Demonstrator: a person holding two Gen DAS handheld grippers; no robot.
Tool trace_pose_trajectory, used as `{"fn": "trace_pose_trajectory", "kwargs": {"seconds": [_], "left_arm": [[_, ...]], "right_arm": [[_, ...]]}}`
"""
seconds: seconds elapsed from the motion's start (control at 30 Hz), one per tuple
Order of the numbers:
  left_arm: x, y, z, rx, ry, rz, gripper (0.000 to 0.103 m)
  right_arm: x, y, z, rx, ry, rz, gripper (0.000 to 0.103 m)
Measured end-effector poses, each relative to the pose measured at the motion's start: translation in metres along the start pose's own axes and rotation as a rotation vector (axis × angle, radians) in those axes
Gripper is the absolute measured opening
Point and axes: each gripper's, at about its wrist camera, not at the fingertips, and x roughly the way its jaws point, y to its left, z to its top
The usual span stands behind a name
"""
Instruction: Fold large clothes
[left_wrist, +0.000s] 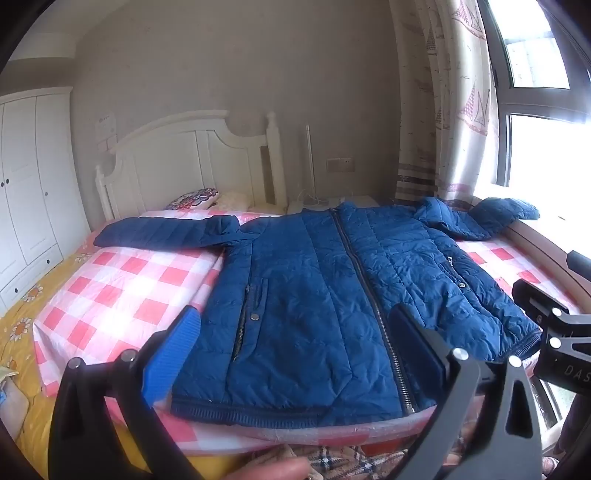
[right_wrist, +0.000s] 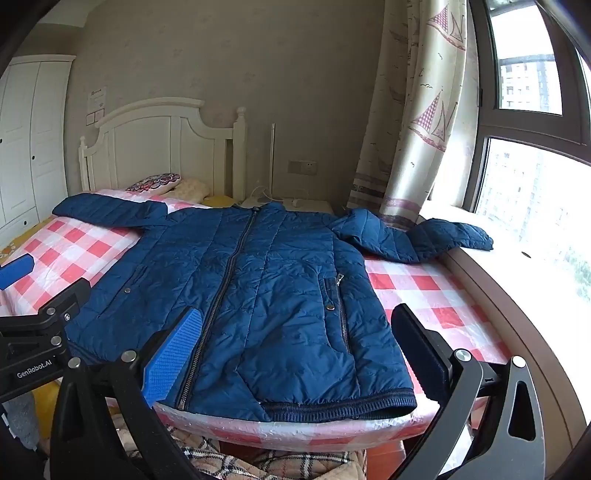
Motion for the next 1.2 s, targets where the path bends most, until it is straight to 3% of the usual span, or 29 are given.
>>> {"fn": "trace_pose_trajectory", "kwargs": {"seconds": [1.2], "left_arm": [[0.0025,0.0051,-0.0033,-0.011,0.010,-0.003,0.102]], "right_arm": [[0.0061,-0.0009,-0.0041,0.009,0.021,0.008,0.098]]}}
